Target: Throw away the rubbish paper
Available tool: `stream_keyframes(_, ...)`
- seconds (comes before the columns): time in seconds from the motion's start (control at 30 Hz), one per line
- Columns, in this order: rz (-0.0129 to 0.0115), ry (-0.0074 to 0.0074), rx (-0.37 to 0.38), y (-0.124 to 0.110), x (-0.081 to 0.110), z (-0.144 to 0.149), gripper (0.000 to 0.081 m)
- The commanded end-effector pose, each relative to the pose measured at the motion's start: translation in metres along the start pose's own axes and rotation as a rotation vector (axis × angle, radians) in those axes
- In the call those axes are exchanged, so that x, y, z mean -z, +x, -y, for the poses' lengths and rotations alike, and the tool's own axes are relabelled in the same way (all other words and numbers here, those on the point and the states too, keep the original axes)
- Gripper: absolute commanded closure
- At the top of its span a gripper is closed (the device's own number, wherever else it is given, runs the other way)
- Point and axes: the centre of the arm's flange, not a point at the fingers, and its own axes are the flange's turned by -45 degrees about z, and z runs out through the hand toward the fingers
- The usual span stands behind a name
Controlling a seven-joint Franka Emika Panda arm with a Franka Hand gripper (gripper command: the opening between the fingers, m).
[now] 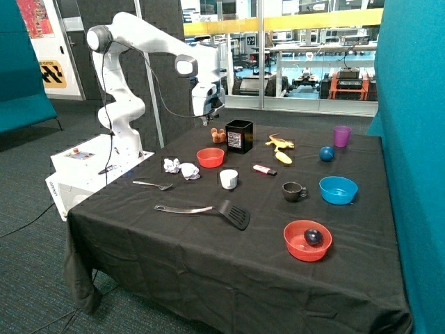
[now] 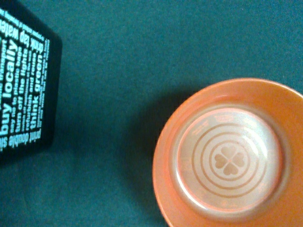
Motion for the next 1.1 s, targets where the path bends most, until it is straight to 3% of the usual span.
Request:
stream_keyframes(0.0,-0.0047,-0.0076,0.050,0.000,0.000,0.001,0.0000)
stream_keyframes(0.13,-0.0048,-0.0075,0.024,0.008,0.001,-0.012,0.0022)
stream_keyframes(0.17,-0.0048,-0.0075,0.027,0.009,0.001,-0.014,0.0123)
stream_keyframes(0.2,-0.0048,-0.0075,0.024,0.010,0.001,-0.016,0.0174)
stream_keyframes(0.27,-0.0048,-0.0075,0.013,0.011,0.001,-0.019,0.0210)
stream_keyframes(0.53,-0.0049,-0.0074,-0.011,0.002,-0.002,-0.035,0.0222)
stream_keyframes(0.9,-0.0051,-0.0073,-0.053,-0.031,-0.008,-0.067,0.0212)
stream_keyframes(0.93,-0.0052,-0.0073,-0.085,-0.033,-0.008,-0.069,0.0210)
stream_keyframes(0.97,-0.0051,-0.0073,-0.058,-0.038,-0.008,-0.073,0.0211)
stream_keyframes(1.07,-0.0051,-0.0073,-0.074,-0.049,-0.009,-0.082,0.0211)
